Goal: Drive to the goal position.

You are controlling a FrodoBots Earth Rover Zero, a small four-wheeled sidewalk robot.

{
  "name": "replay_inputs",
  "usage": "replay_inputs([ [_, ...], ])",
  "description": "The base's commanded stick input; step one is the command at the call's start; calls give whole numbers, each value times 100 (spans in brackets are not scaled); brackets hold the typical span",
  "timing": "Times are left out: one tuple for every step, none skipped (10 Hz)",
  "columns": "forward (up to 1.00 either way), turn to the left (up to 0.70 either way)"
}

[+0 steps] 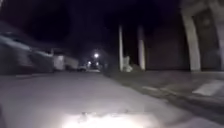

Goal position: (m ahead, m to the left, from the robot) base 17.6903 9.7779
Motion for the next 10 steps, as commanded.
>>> replay_inputs([
  [50, 0],
  [50, 0],
  [50, 0],
  [50, 0],
  [50, 0],
  [50, 0],
  [50, 0],
  [33, 0],
  [5, 0],
  [0, 0],
])
